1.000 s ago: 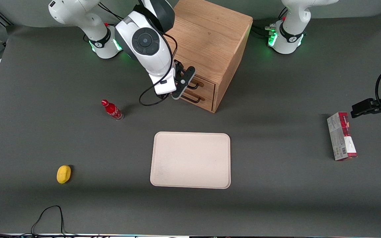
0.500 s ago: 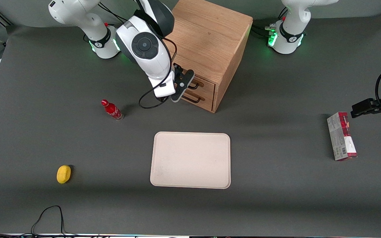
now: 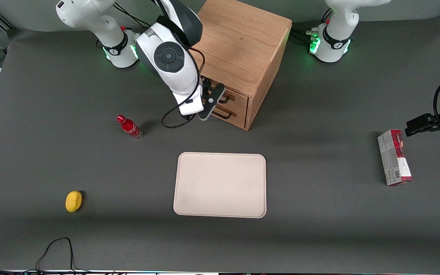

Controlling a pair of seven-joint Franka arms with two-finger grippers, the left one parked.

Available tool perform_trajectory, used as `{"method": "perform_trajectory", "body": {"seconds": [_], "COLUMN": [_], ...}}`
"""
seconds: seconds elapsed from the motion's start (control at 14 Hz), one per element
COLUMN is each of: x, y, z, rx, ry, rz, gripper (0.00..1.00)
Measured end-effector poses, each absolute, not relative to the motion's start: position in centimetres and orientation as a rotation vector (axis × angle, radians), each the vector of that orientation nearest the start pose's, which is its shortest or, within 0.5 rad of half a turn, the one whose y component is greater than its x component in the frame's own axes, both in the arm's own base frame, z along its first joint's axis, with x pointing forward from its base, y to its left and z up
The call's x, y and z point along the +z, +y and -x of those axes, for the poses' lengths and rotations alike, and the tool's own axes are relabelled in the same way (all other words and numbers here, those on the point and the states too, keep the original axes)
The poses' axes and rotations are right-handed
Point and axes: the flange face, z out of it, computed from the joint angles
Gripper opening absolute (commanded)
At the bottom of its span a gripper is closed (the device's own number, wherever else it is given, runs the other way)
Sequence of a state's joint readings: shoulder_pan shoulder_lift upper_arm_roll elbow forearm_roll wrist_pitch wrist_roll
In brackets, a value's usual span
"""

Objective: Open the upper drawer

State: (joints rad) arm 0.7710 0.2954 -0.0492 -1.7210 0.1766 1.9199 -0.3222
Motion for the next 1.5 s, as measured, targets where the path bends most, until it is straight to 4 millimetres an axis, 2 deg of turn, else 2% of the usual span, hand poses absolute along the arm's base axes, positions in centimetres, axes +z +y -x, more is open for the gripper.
{"method": "perform_trajectory", "body": {"seconds": [0.29,0.79,1.5], "x": [39.9,40.5,39.6], "y": [42.5,39.0,38.5], "z": [-46.9,-50.7,-56.0], "rx": [0.184,0.135,0.099], "ry": [-1.416,-1.402,-1.339], "rz": [2.671,2.673,2.708], "gripper": [1.00,1.00,1.00]}}
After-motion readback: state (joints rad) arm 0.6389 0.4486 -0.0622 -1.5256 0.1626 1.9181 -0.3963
